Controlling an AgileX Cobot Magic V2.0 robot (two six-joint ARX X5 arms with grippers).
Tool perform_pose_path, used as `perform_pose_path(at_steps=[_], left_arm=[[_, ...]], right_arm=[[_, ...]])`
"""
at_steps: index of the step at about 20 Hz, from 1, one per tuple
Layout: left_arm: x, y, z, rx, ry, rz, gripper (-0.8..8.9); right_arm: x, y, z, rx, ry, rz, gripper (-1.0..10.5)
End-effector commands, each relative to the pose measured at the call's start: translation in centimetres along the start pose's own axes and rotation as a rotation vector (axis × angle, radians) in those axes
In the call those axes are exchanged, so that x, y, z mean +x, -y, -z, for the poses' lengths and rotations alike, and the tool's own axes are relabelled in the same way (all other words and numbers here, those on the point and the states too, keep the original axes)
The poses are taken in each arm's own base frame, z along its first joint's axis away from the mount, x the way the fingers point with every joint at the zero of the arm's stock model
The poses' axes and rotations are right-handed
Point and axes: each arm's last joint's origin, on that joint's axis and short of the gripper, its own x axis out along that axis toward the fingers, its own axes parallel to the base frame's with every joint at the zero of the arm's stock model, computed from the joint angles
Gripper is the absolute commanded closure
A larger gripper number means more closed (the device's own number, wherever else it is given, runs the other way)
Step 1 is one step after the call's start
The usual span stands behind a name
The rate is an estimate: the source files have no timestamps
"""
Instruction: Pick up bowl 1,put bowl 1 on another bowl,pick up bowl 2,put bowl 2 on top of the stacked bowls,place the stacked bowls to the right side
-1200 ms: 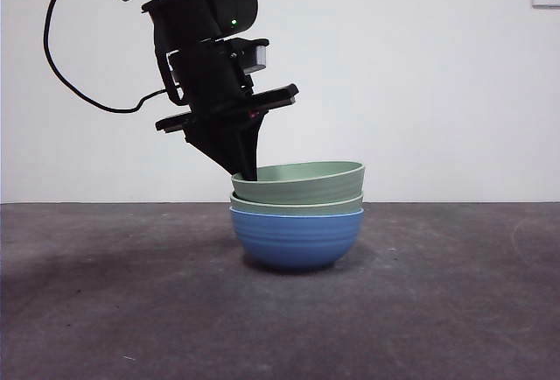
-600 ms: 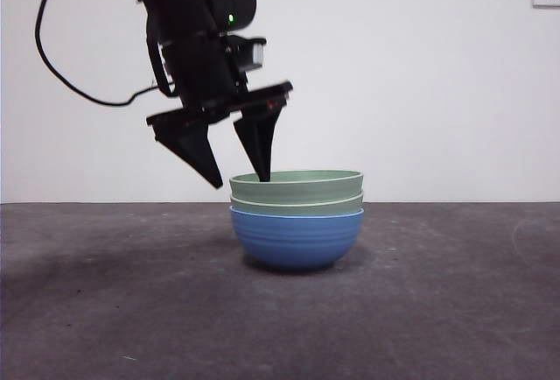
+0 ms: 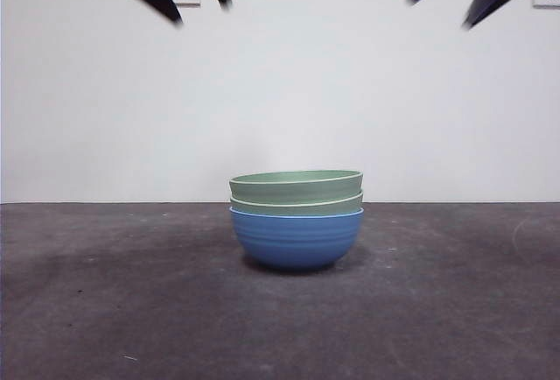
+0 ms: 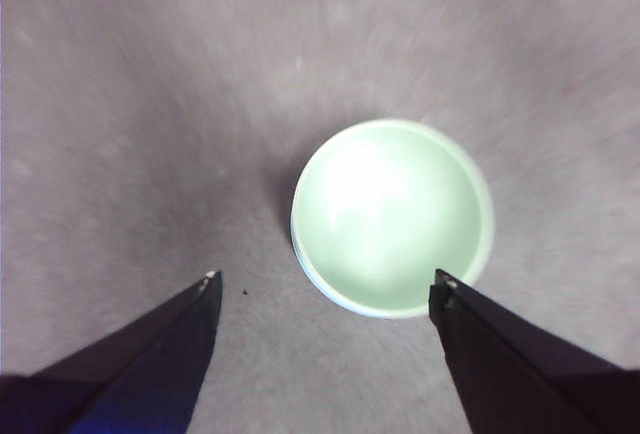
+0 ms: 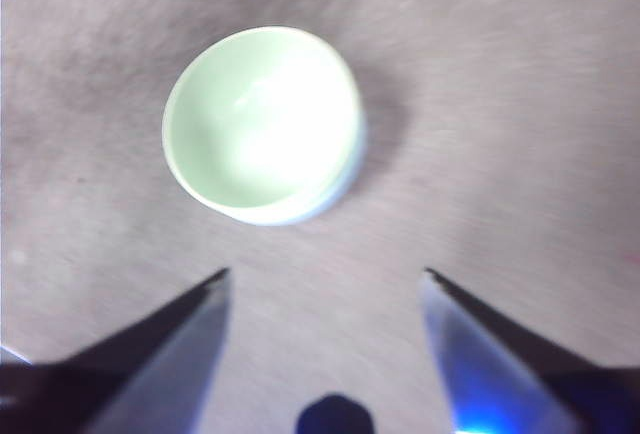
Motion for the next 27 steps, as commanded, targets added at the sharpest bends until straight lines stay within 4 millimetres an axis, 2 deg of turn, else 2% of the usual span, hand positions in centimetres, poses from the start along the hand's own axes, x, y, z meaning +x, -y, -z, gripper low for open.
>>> perform_pose_path(at_steps=[1,3,6,9,11,18,23,26,27], left_arm=[[-3.5,0.2,0.8,0.021,0.049,0.0,4.63],[-6.3,0.3,1.7,0.025,0.075,0.002,4.63],[-9.5,0.4,3.2,0.041,0.097,0.003,4.64],[-11.3,0.5,3.9,0.048,0.13,0.007,4.64],[-11.7,0.5,4.1,0.048,0.138,0.008,4.64],[-11.9,0.5,4.3,0.047,0.128,0.007,4.64],[-11.9,0.5,4.3,0.047,0.128,0.006,4.64],[-11.8,0.5,4.3,0.048,0.129,0.006,4.64],[-11.8,0.5,4.2,0.048,0.13,0.006,4.64]], right_arm=[[3.3,0.3,-1.1,0.053,-0.022,-0.053,5.2],[6.7,0.8,-1.9,0.109,-0.039,-0.06,5.1],[12.1,2.5,-2.0,0.18,-0.116,-0.024,5.1],[16.2,3.7,-1.4,0.215,-0.174,-0.003,5.1],[17.6,4.1,-1.2,0.242,-0.186,-0.036,5.1],[20.9,4.3,-0.4,0.289,-0.226,-0.089,5.2],[21.0,4.4,-0.4,0.284,-0.227,-0.09,8.3],[21.0,4.3,-0.4,0.282,-0.23,-0.114,9.6],[21.0,4.3,-0.4,0.282,-0.231,-0.124,9.6]])
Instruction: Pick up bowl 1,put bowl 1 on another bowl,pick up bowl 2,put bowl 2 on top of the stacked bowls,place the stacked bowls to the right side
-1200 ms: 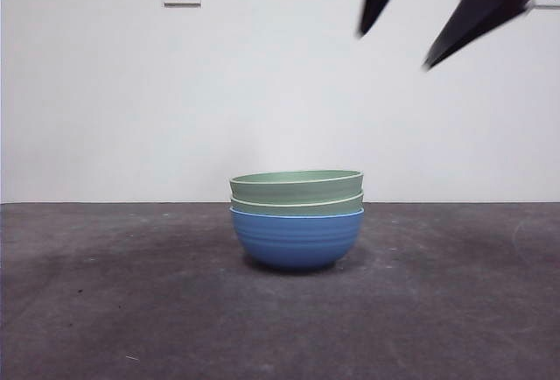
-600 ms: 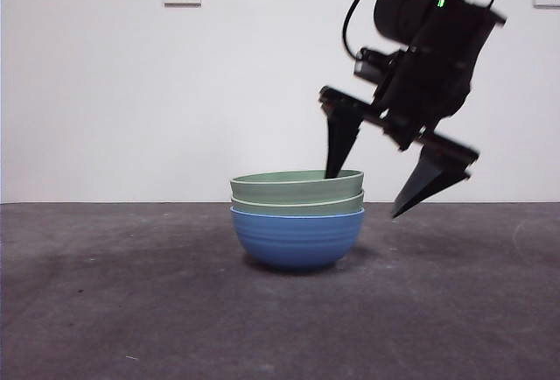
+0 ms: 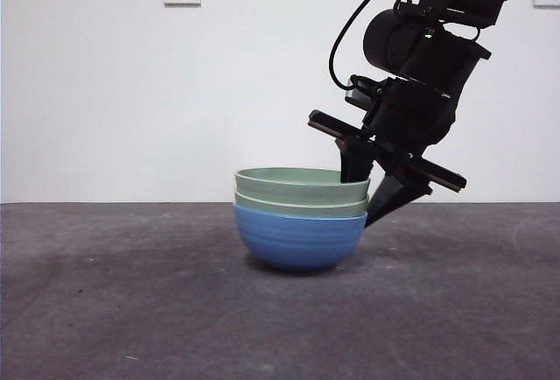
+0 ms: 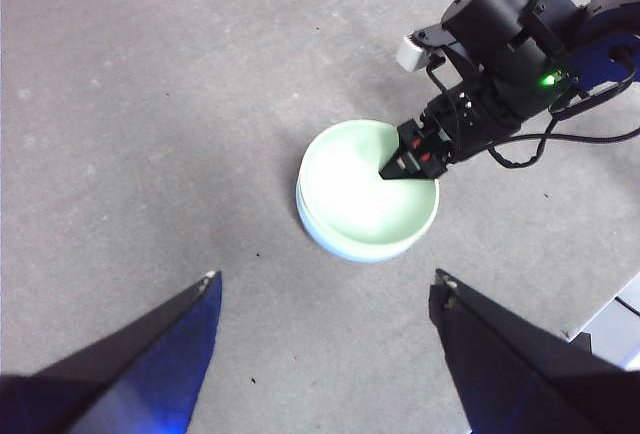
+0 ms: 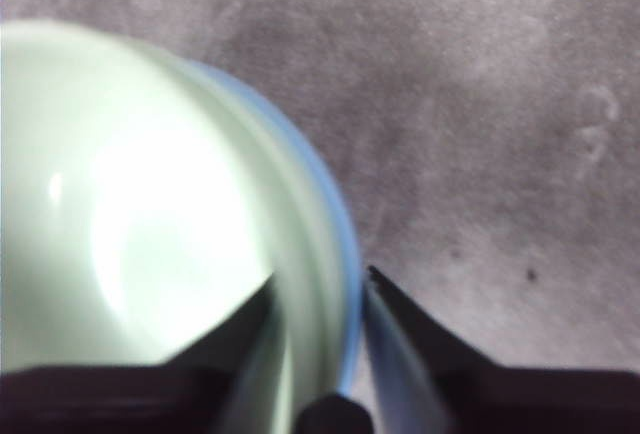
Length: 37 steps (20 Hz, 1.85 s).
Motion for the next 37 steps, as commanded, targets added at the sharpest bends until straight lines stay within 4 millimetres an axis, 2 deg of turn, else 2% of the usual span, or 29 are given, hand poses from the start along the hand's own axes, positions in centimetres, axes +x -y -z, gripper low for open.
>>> perform_pose_path(at_steps=[1,5,8,11,14,17,20,22,25,29,33,35,37], left_arm=[[0.2,0.0,-0.1,0.018,0.002,0.0,4.64],[0.3,0.0,-0.1,0.018,0.002,0.0,4.65],[0.3,0.0,-0.1,0.018,0.002,0.0,4.64],[0.3,0.0,-0.1,0.021,0.003,0.0,4.65],[0.3,0.0,-0.1,0.022,0.002,0.0,4.65],[0.3,0.0,-0.1,0.021,0.001,0.0,4.65],[0.3,0.0,-0.1,0.021,0.002,0.0,4.65],[0.3,0.0,-0.1,0.021,0.002,0.0,4.65],[0.3,0.1,-0.1,0.021,0.003,0.0,4.65],[0.3,0.0,-0.1,0.02,0.003,0.0,4.66],[0.3,0.0,-0.1,0.02,0.002,0.0,4.66],[0.3,0.0,-0.1,0.02,0.003,0.0,4.66],[0.3,0.1,-0.1,0.02,0.007,0.0,4.66]], right_arm=[[0.3,0.0,0.2,-0.001,-0.021,-0.025,9.6],[-0.2,-0.2,0.1,-0.004,-0.01,-0.032,9.6],[-2.2,-0.8,-0.3,-0.023,0.047,-0.045,9.6],[-5.1,-0.1,-1.0,-0.017,0.127,-0.038,9.6],[-7.2,2.8,-1.4,0.033,0.151,0.028,9.6],[-8.3,6.1,-1.3,0.077,0.13,0.122,9.6],[-9.3,8.5,-1.4,0.12,0.148,0.157,9.6],[-9.4,9.9,-1.3,0.154,0.135,0.174,9.6],[-8.1,11.3,-1.1,0.162,0.08,0.186,9.6],[-6.4,12.1,-0.9,0.167,0.035,0.188,9.6],[-5.8,12.4,-0.8,0.171,0.015,0.191,9.6],[-5.8,12.4,-0.8,0.165,0.013,0.19,8.9],[-5.8,12.4,-0.7,0.169,-0.002,0.19,7.6]])
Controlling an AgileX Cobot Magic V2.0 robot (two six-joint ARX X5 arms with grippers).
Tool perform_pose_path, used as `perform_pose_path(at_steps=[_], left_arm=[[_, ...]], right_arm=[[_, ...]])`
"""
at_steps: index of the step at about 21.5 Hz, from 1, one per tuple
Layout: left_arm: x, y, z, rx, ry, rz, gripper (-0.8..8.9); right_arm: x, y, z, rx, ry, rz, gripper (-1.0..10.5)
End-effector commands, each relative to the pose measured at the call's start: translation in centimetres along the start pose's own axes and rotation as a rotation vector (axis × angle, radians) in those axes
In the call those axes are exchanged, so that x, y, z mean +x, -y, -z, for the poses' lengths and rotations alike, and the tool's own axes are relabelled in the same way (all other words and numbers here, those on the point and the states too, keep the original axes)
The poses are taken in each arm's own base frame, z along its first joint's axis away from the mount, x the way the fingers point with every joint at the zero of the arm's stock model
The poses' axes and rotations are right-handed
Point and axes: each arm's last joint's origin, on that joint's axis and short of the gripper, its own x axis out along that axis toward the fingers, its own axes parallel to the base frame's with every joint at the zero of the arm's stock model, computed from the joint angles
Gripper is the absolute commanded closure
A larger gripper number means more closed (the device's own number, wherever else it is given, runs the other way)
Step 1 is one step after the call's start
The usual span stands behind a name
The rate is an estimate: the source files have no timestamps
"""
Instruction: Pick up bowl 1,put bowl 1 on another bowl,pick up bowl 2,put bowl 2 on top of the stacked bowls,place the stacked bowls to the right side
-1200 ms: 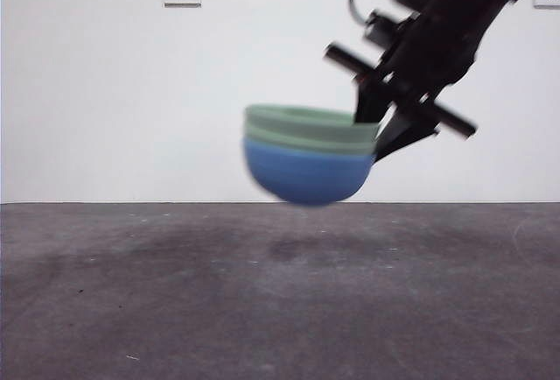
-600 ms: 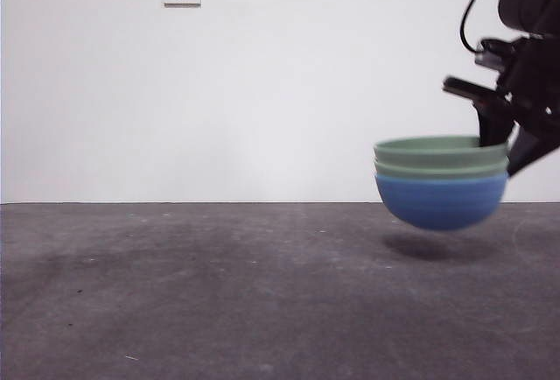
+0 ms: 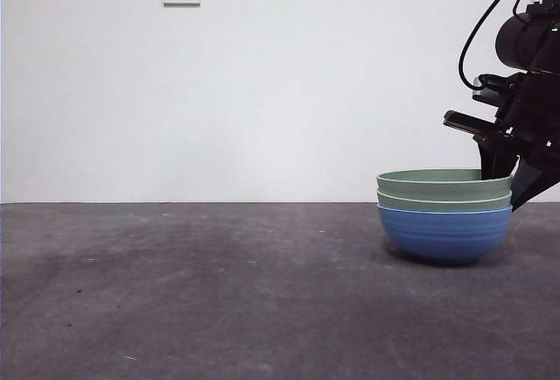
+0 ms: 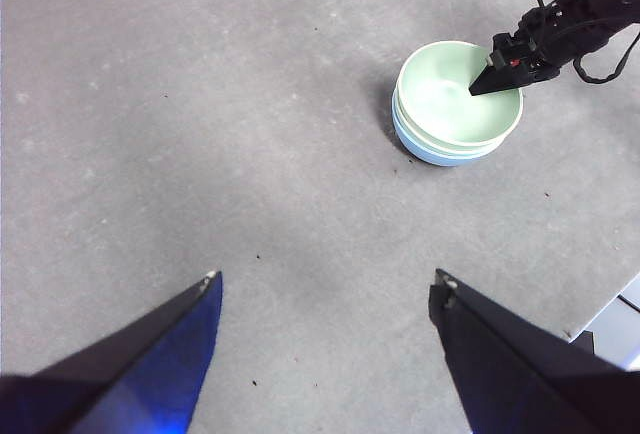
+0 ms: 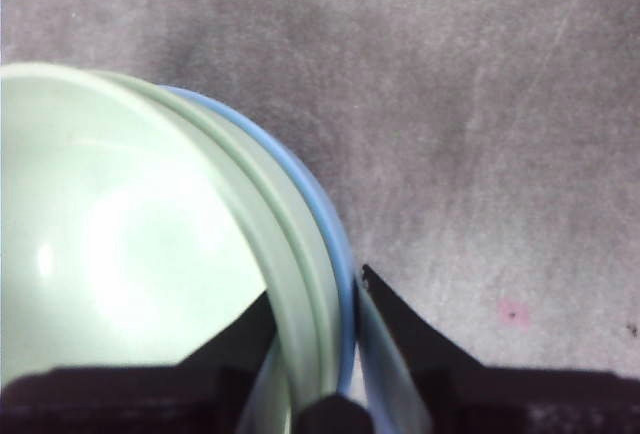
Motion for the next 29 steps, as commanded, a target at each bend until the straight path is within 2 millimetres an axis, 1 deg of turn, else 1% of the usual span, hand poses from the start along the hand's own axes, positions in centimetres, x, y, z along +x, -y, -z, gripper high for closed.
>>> perform_pose_path(at_steps=[1,6,8,10,12,13,16,17,19,22,24,29], left_arm=[[0.1,0.1,-0.1,0.013,0.009,0.0,4.66],[0.1,0.1,-0.1,0.013,0.009,0.0,4.66],[0.1,0.1,-0.1,0.013,0.008,0.0,4.66],[0.1,0.1,-0.1,0.014,0.009,0.0,4.67],[0.1,0.1,-0.1,0.015,0.008,0.0,4.67],[0.1,0.1,-0.1,0.019,0.009,0.0,4.67],[0.1,0.1,-0.1,0.044,0.007,0.002,4.67],[0.1,0.1,-0.1,0.044,0.007,0.003,4.68],[0.1,0.1,-0.1,0.044,0.007,0.005,4.68],[0.1,0.1,-0.1,0.055,0.007,0.01,4.69],[0.1,0.2,0.0,0.068,0.007,0.037,4.7],[0.1,0.4,0.1,0.069,-0.005,0.112,4.8]], right_arm=[[0.8,0.2,0.3,-0.007,-0.039,0.007,7.3],[0.7,0.1,0.2,-0.01,-0.03,-0.001,7.2],[-0.1,-0.1,0.1,-0.016,-0.009,-0.004,7.2],[-1.8,-0.5,0.2,-0.024,0.019,-0.005,7.2],[-4.3,-1.1,0.6,-0.04,0.048,-0.004,7.2],[-5.8,-1.5,1.1,-0.045,0.058,-0.005,7.2],[-10.5,-2.6,3.1,-0.066,0.074,-0.016,7.2],[-12.2,-3.2,4.1,-0.084,0.077,-0.019,7.2],[-14.8,-4.1,6.1,-0.108,0.071,-0.027,7.2],[-17.2,-4.9,8.4,-0.136,0.056,-0.037,7.2],[-18.3,-5.4,9.8,-0.158,0.04,-0.044,7.2],[-20.5,-6.4,12.8,-0.221,0.009,-0.07,7.3]])
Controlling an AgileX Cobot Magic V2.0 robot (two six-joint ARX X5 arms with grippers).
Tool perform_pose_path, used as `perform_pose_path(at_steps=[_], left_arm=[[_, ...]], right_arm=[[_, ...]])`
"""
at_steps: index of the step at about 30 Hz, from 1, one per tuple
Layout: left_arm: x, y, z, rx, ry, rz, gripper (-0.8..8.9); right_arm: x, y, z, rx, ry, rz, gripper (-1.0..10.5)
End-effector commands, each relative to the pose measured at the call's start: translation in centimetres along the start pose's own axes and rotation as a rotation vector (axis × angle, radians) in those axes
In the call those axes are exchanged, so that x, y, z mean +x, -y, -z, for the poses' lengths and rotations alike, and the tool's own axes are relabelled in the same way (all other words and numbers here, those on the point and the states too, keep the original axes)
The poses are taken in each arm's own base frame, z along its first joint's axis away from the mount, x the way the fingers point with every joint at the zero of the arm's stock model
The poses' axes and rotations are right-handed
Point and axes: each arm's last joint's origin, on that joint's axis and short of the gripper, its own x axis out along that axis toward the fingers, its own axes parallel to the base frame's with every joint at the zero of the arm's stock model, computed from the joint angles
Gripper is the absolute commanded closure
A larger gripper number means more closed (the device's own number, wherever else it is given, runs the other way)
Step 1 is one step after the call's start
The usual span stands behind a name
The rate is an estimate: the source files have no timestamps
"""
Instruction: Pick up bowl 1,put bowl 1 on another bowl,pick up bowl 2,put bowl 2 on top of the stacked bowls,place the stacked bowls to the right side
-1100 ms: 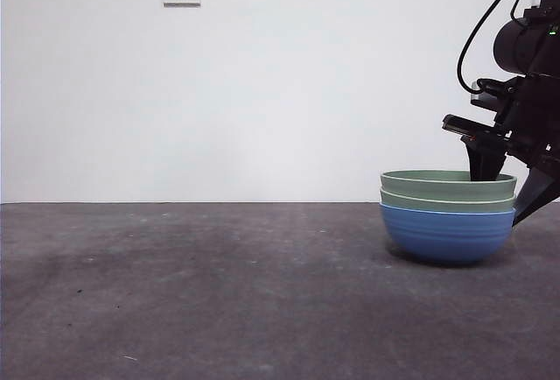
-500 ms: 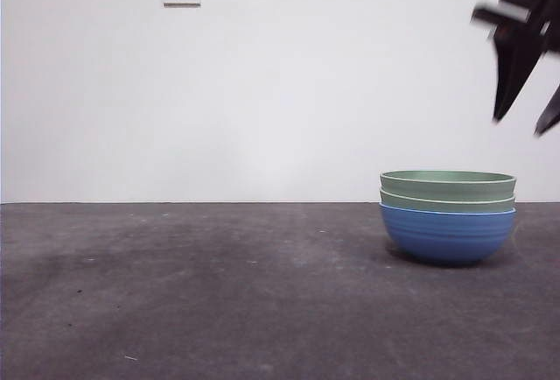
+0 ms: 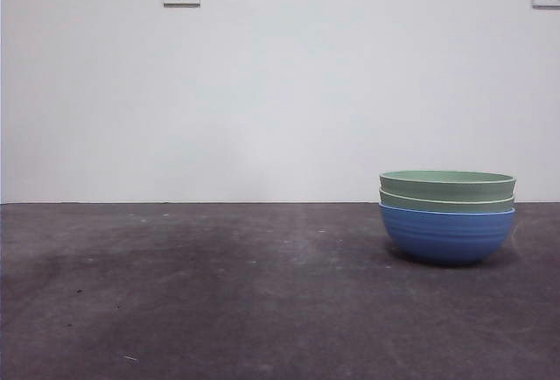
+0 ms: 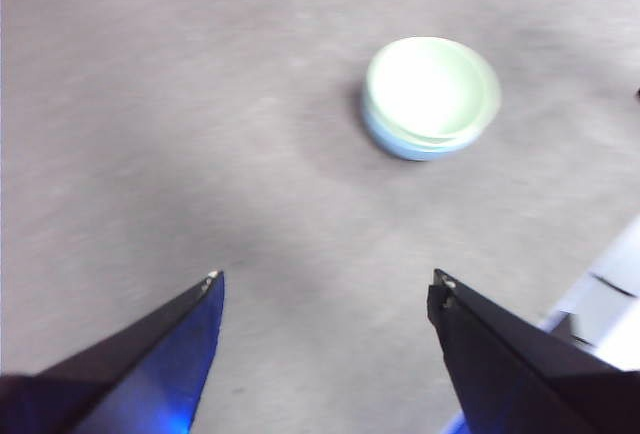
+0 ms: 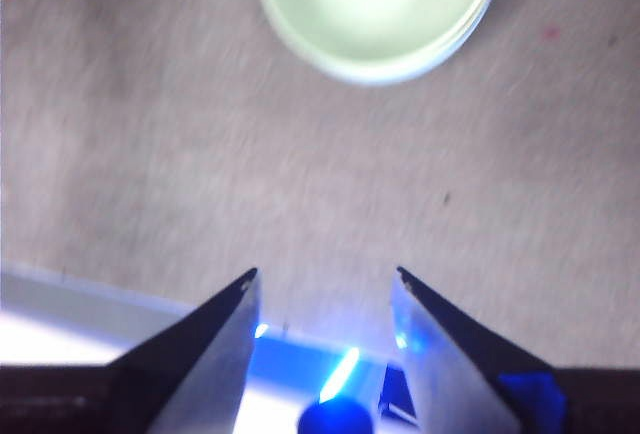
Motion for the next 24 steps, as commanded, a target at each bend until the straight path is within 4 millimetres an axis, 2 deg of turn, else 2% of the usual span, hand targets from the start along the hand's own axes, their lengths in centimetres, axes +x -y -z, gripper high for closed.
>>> perform_pose_path(at_steps=[1,3,5,6,24], left_arm=[[0.1,0.1,0.1,0.017,-0.007,0.02,5.28],[0.1,0.1,0.1,0.021,-0.012,0.019,6.6],[0.1,0.1,0.2,0.026,-0.019,0.019,7.95],[0.1,0.1,0.2,0.033,-0.024,0.019,8.31],[0.1,0.1,0.3,0.036,-0.029,0.012,8.16]], right_arm=[[-0.7,-0.7,1.0,-0.045,-0.004,-0.016,7.3],[-1.2,-1.1,1.6,-0.07,-0.004,-0.026,8.1],[-1.4,-1.3,2.0,-0.107,-0.001,-0.033,9.7],[-1.5,-1.4,2.1,-0.118,0.0,-0.035,9.6],[-1.7,-1.5,2.0,-0.115,0.02,-0.032,9.4]])
